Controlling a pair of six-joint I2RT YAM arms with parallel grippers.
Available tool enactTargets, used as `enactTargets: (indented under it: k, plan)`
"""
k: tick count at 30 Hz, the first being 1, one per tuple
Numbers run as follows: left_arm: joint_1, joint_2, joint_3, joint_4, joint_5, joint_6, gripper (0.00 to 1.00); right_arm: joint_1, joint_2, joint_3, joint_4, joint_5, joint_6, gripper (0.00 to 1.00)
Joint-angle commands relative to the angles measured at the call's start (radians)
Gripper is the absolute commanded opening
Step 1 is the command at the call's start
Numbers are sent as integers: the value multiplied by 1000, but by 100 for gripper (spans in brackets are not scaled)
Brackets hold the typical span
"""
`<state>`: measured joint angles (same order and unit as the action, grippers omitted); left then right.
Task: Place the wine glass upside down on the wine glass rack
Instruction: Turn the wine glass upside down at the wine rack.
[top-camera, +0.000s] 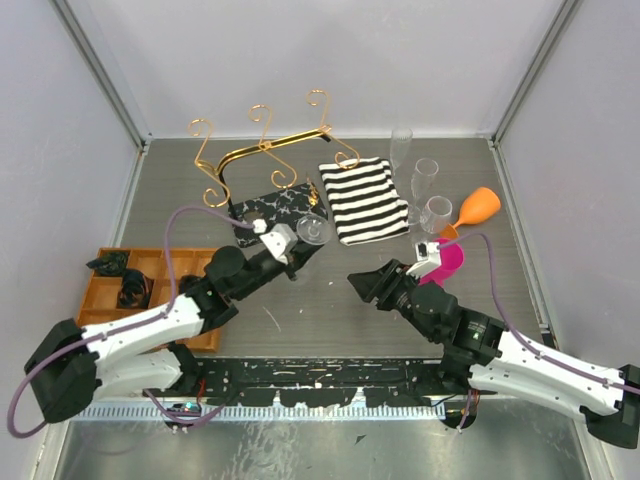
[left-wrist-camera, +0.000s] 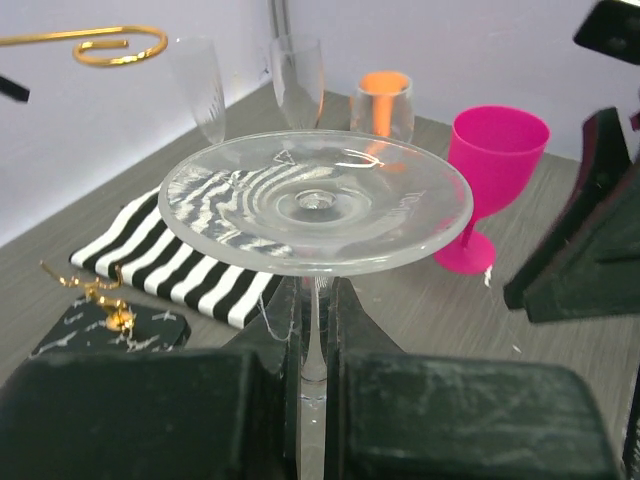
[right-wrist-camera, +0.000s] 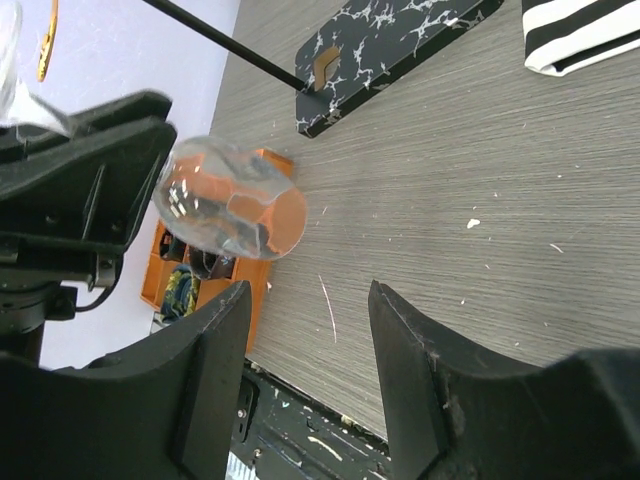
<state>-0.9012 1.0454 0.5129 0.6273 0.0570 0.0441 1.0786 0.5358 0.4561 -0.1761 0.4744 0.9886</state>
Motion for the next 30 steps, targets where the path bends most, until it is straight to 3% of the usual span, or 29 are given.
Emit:
enactTargets:
  k: [1, 13, 30]
  plan:
    - [-10, 129, 104, 198, -26, 34, 0, 0, -35, 3, -10, 45, -11, 56]
    - [0, 479, 381, 365, -114, 67, 0, -1, -131, -14, -92, 92, -6, 56]
    - [76, 710, 503, 537, -249, 42, 0, 0, -136, 1, -106, 99, -38, 56]
